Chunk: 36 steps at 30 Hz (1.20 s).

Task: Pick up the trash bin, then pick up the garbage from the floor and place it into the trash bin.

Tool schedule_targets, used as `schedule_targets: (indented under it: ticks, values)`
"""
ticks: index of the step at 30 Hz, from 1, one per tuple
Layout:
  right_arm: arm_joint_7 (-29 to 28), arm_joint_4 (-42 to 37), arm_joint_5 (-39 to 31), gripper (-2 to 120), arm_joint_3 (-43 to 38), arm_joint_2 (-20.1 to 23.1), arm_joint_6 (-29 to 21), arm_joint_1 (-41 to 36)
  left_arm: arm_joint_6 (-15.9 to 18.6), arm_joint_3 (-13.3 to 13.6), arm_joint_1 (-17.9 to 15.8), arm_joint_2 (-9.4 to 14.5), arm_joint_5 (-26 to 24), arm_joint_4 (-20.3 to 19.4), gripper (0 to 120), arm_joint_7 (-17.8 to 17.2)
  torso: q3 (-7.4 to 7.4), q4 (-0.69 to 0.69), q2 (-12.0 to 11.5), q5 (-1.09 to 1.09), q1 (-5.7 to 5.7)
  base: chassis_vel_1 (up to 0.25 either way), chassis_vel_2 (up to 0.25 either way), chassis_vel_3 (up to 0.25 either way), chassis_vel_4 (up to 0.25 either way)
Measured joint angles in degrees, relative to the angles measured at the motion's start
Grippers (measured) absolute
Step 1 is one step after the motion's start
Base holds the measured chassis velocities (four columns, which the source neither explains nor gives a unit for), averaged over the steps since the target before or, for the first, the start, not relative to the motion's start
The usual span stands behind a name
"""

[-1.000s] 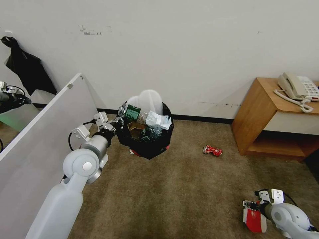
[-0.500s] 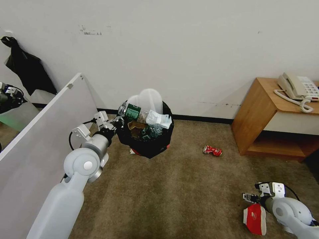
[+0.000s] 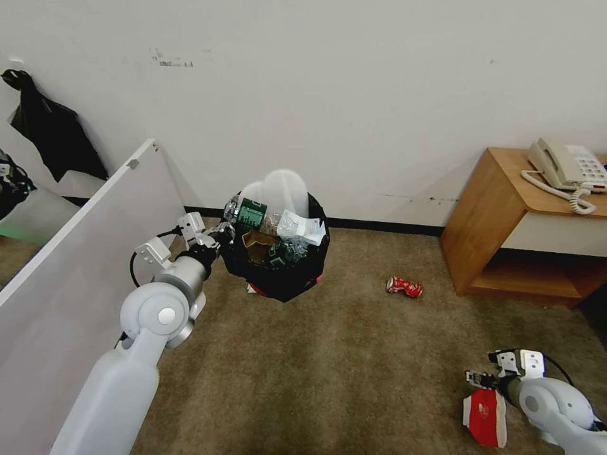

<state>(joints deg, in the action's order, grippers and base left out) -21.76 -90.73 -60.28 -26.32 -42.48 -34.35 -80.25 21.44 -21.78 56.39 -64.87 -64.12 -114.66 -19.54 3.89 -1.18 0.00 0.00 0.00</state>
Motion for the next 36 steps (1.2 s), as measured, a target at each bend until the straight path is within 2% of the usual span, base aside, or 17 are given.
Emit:
schedule_targets:
  ticks: [10,36]
  values:
    - [0.07,0.09,-0.34,90,-0.46,0.54,0.29,0.15,0.00,-0.01,0.06,-0.12,0.05,-0.04,4,0.01,0.00,0.00,0.00,0.00,0.00,0.000,0.000,0.000,0.000]
    - [1.42,4.35,1.73,90,0.66,-2.52,1.03,-0.36,-0.01,-0.01,0.01,0.24,-0.05,-0.20,4,-0.04,0.00,0.00,0.00,0.00,0.00,0.000,0.000,0.000,0.000]
